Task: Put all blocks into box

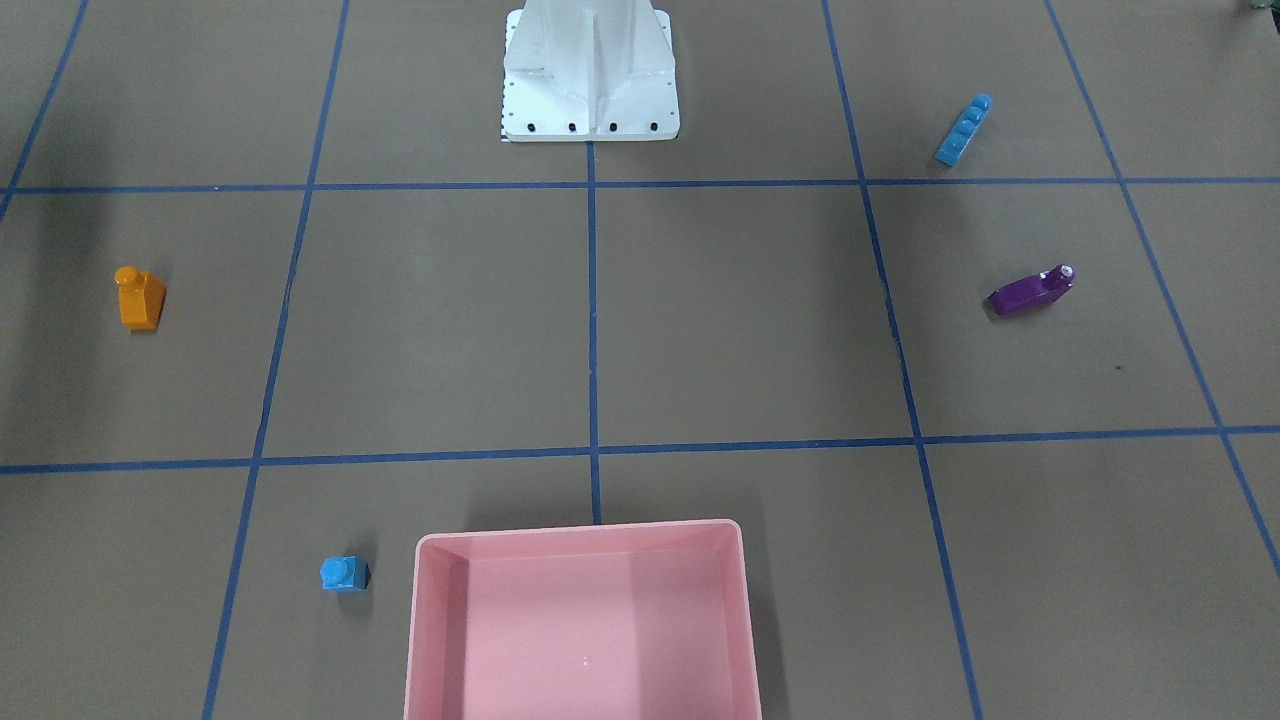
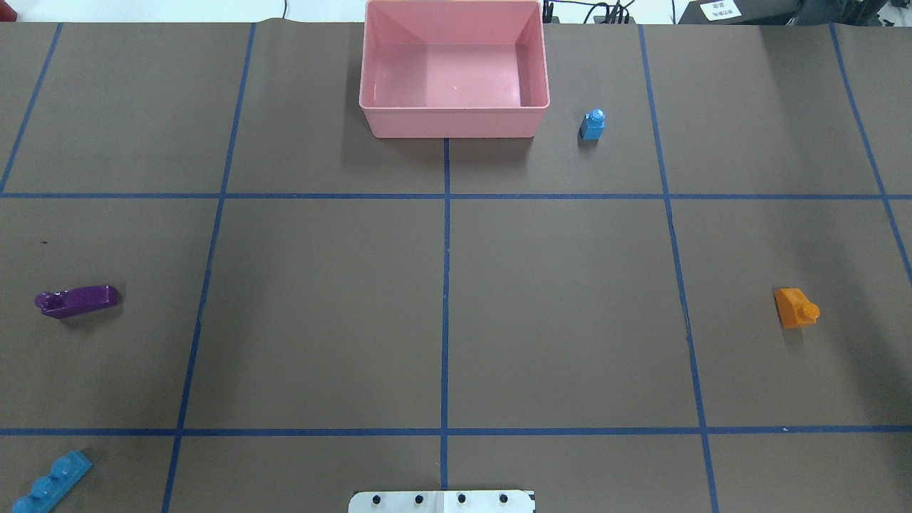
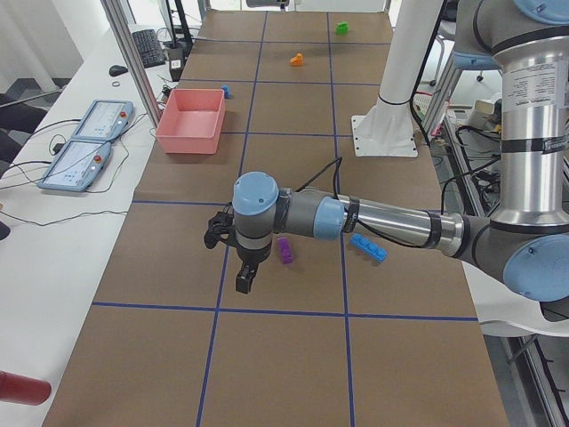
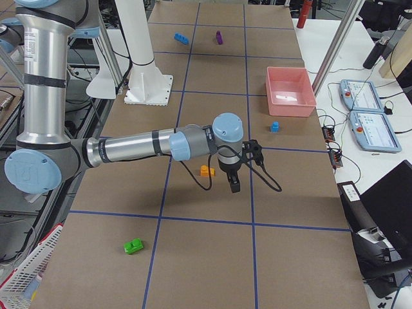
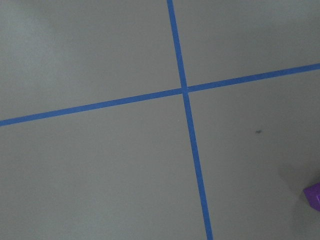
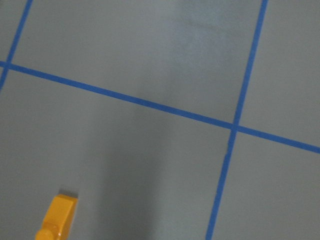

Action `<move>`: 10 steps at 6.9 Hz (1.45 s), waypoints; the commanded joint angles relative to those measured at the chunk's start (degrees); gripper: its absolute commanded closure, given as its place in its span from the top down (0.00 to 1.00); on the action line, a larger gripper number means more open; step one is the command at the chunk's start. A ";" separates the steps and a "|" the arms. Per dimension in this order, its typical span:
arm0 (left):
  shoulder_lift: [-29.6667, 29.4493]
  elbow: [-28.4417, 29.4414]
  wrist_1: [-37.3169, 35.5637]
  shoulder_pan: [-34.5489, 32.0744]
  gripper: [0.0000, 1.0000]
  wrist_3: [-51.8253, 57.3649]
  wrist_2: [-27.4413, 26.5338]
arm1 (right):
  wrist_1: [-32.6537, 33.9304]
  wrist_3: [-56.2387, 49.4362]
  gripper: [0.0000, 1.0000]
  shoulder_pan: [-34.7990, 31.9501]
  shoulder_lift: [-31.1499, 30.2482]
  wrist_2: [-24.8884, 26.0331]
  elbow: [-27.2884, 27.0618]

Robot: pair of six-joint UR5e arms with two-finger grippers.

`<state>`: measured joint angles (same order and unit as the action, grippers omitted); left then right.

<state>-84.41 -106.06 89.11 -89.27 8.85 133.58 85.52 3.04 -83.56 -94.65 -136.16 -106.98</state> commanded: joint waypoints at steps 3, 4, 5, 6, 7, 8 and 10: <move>-0.40 0.59 0.80 2.68 1.00 -7.05 2.91 | -0.62 12.96 1.00 15.08 2.45 0.27 0.98; -0.40 0.77 1.59 2.96 1.00 -7.17 2.91 | -0.53 12.96 1.00 16.40 2.45 0.45 1.42; -0.40 0.94 1.59 2.96 1.00 -7.18 3.00 | -0.44 13.05 1.00 18.76 2.37 0.71 2.21; -0.40 1.12 1.59 2.96 1.00 -7.09 3.00 | -0.44 15.05 1.00 20.88 2.02 1.93 2.39; -0.40 1.12 1.59 2.96 1.00 -7.09 2.91 | -0.44 17.85 1.00 23.42 1.93 4.30 2.39; -0.40 1.03 1.59 2.96 1.00 -7.09 3.00 | -0.44 19.36 1.00 25.01 1.93 5.80 2.56; -0.31 1.03 1.68 2.96 1.00 -7.09 3.17 | -0.53 21.03 1.00 28.61 2.37 7.48 3.88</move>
<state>-84.80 -105.02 90.73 -86.31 1.76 136.66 85.02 22.63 -57.13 -92.42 -129.76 -103.66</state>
